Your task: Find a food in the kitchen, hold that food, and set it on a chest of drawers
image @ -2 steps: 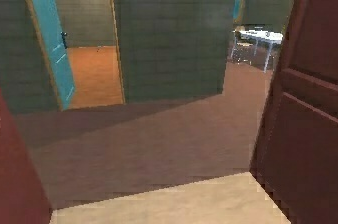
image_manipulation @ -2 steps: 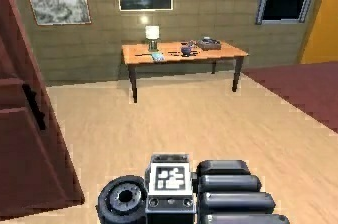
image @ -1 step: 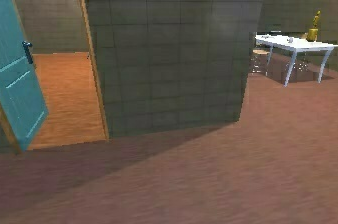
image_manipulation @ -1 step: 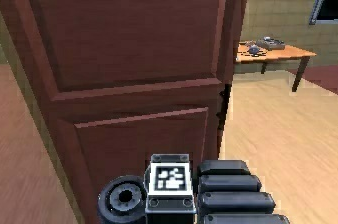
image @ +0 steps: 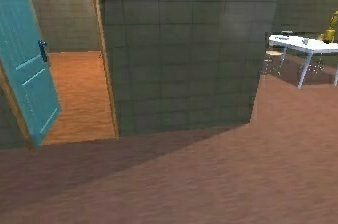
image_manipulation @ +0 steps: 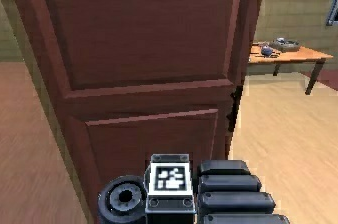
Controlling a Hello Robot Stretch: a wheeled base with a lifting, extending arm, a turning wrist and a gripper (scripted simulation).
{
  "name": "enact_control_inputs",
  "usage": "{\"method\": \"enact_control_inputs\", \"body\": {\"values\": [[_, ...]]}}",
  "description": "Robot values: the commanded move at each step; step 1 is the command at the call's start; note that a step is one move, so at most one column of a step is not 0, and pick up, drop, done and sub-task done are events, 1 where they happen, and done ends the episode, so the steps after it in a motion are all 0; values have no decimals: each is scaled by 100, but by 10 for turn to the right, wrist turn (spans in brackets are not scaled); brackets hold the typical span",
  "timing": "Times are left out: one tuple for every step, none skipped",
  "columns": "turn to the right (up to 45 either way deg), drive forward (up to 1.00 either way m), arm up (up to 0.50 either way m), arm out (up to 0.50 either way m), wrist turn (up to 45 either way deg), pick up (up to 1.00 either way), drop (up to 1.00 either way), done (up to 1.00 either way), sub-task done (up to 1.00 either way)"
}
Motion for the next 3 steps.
{"method": "enact_control_inputs", "body": {"values": [[0,50,0,0,0,0,0,0,0],[450,0,0,0,0,0,0,0,0],[150,0,0,0,0,0,0,0,0]]}}
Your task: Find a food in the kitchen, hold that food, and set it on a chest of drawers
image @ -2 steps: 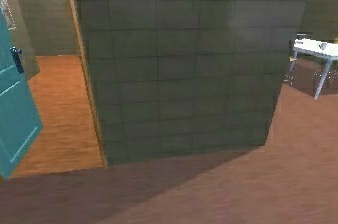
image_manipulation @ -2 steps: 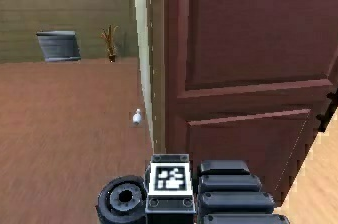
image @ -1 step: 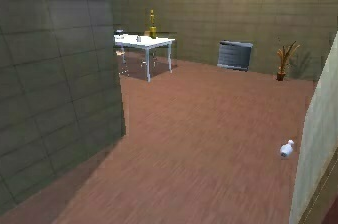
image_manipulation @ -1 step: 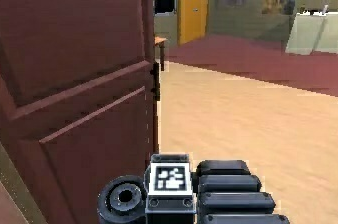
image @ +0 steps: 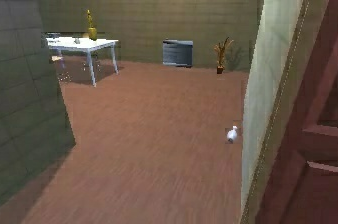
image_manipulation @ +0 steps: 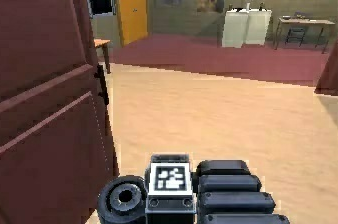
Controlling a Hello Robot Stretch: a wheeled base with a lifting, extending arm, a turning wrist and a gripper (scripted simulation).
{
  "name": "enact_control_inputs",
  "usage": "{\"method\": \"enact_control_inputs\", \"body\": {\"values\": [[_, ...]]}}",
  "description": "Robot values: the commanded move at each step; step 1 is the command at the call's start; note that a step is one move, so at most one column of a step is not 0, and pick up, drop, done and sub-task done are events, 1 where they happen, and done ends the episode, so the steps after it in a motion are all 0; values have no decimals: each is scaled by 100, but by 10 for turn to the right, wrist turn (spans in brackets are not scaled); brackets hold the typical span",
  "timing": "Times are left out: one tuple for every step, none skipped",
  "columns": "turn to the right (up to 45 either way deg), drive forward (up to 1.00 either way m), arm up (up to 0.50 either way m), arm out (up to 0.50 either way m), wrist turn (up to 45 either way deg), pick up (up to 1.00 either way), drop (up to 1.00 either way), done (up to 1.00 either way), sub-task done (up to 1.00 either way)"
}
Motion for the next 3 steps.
{"method": "enact_control_inputs", "body": {"values": [[0,100,0,0,0,0,0,0,0],[0,75,0,0,0,0,0,0,0],[180,0,0,0,0,0,0,0,0]]}}
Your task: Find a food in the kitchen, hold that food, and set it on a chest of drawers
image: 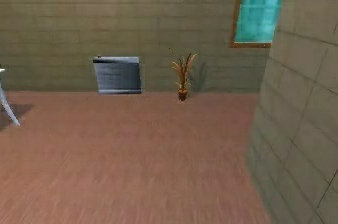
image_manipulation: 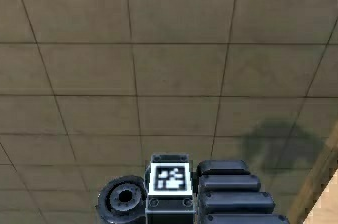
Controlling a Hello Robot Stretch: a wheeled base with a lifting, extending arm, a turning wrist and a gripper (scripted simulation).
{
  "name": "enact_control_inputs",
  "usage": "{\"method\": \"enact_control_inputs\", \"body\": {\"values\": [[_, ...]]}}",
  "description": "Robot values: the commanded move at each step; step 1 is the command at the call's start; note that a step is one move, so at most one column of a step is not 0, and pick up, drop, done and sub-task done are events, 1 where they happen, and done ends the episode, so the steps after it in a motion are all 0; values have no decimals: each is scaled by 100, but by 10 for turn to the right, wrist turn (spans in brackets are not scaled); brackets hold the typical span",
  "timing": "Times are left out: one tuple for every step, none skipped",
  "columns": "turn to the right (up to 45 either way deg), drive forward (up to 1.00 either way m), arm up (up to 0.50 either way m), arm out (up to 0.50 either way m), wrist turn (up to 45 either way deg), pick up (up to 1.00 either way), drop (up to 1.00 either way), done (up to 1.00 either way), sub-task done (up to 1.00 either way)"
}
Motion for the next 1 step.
{"method": "enact_control_inputs", "body": {"values": [[0,65,0,0,0,0,0,0,0]]}}
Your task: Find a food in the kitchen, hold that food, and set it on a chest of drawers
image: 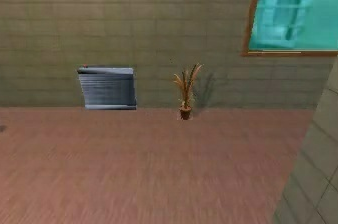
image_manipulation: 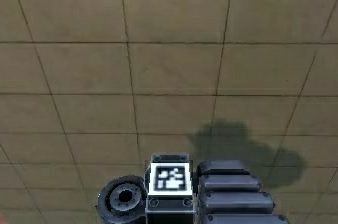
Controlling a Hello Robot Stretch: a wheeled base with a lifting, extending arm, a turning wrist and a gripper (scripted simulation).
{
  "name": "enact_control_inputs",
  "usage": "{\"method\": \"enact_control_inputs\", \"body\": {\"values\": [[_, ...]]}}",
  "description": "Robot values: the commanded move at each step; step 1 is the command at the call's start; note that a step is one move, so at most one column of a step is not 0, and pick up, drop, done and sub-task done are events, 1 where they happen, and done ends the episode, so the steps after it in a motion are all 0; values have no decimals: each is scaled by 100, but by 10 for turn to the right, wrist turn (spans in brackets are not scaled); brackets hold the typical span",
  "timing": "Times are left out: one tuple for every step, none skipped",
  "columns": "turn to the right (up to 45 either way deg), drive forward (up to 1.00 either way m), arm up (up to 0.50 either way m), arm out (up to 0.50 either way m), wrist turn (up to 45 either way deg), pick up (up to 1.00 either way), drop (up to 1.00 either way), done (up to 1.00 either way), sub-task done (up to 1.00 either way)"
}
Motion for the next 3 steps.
{"method": "enact_control_inputs", "body": {"values": [[180,0,0,0,0,0,0,0,0],[0,100,0,0,0,0,0,0,0],[60,0,0,0,0,0,0,0,0]]}}
